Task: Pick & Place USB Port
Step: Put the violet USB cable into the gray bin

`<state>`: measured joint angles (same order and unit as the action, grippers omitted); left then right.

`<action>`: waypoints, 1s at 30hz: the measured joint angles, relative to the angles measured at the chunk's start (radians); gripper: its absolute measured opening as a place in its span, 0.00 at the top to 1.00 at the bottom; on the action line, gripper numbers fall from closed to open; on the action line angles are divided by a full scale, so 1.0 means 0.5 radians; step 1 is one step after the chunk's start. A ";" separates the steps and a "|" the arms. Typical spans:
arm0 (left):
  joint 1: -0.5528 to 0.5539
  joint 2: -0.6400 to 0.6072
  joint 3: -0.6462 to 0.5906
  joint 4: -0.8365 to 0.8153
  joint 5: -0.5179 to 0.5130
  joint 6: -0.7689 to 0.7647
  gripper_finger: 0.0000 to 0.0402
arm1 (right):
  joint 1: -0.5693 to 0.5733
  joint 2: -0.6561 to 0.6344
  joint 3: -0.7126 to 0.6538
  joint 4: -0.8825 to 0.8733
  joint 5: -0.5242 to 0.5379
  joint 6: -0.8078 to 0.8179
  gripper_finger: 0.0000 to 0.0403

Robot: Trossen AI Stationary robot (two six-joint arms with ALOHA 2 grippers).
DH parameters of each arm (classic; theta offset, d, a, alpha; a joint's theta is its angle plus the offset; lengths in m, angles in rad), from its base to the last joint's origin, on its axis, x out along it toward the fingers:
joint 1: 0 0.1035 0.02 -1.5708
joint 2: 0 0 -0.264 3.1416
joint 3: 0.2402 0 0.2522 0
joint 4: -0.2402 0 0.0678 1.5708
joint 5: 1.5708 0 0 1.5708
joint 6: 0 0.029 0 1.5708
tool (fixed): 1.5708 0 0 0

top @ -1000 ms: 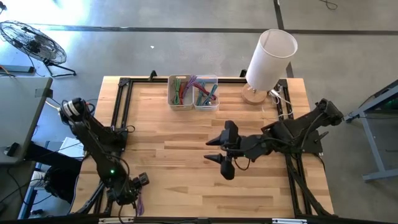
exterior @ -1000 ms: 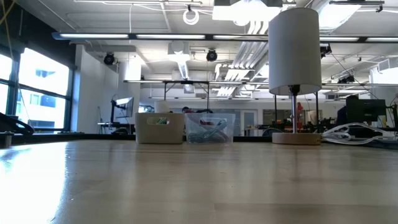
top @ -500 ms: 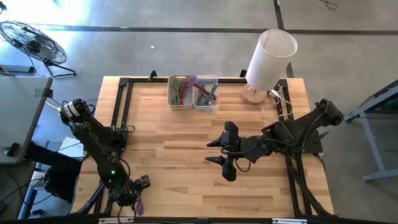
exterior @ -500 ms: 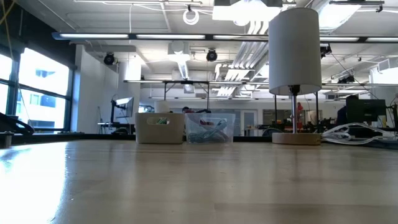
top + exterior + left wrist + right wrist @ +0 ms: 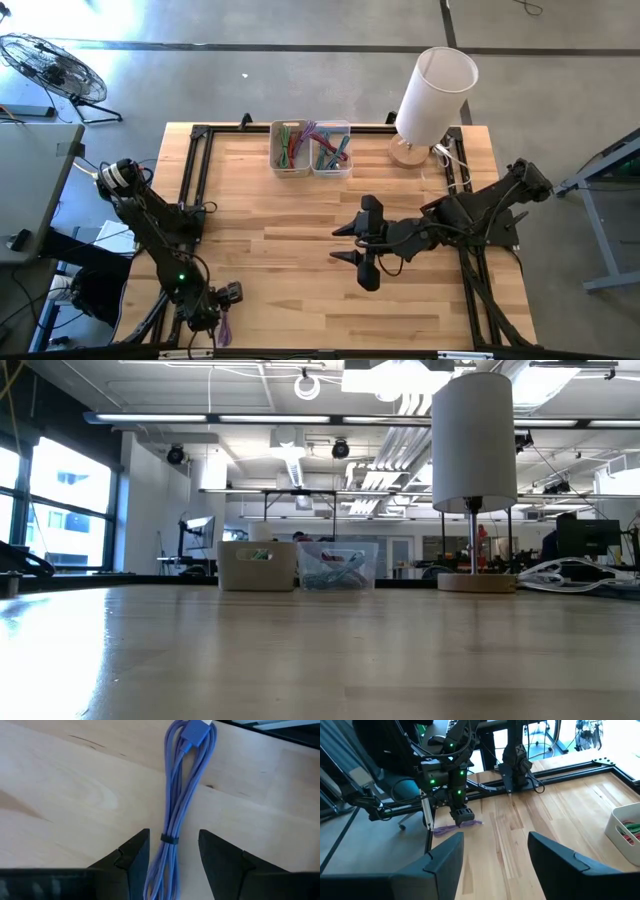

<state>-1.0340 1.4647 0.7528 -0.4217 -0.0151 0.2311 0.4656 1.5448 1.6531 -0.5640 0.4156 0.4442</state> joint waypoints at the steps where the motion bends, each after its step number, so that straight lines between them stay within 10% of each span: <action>1: 0.000 0.000 0.000 0.001 0.000 -0.001 0.59 | 0.000 0.000 0.000 0.000 0.001 0.000 0.47; 21: 0.002 0.307 0.011 0.018 0.055 0.062 0.60 | 0.004 0.109 0.000 0.015 -0.060 0.098 0.48; 30: 0.112 0.340 0.014 -0.032 0.107 -0.208 0.95 | 0.004 0.109 0.000 0.018 -0.066 0.107 0.48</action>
<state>-0.9778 1.6344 0.7598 -0.4377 0.0387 0.1270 0.4675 1.5993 1.6533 -0.5552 0.3827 0.4975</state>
